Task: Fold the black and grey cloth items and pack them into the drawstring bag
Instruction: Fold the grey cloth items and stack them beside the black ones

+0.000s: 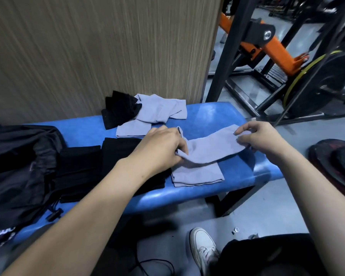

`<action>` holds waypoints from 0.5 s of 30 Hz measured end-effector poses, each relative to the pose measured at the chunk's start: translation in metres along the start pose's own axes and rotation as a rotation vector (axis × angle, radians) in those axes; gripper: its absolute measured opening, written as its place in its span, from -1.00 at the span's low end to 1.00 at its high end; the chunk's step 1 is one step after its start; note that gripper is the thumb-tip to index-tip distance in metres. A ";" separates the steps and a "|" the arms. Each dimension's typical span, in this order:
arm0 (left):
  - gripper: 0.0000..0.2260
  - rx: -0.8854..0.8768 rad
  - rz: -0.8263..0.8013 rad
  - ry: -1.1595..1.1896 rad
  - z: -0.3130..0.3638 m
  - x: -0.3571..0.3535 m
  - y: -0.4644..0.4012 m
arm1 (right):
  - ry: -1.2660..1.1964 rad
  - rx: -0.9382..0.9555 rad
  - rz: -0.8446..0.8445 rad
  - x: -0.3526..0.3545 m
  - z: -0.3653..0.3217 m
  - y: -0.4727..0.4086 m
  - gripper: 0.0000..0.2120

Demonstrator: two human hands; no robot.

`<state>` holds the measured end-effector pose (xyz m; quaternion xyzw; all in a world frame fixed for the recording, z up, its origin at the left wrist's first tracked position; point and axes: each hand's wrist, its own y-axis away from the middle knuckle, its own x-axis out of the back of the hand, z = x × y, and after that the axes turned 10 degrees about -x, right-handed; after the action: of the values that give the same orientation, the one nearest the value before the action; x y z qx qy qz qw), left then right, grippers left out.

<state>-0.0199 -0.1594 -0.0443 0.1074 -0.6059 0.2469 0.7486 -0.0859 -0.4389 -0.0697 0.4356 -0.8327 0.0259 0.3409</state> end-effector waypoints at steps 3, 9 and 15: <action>-0.88 -0.019 -0.092 -0.041 0.005 -0.006 -0.001 | 0.066 -0.042 -0.106 0.011 0.011 0.002 -0.78; -0.74 -0.023 -0.185 -0.046 0.006 -0.009 -0.001 | 0.175 -0.095 -0.201 0.021 0.013 0.007 -0.80; -0.85 -0.003 -0.024 0.081 0.008 0.009 -0.001 | 0.067 0.093 0.032 0.027 0.006 0.009 -0.84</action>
<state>-0.0247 -0.1620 -0.0340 0.1035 -0.5741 0.2413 0.7755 -0.1066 -0.4544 -0.0559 0.4364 -0.8256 0.0847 0.3475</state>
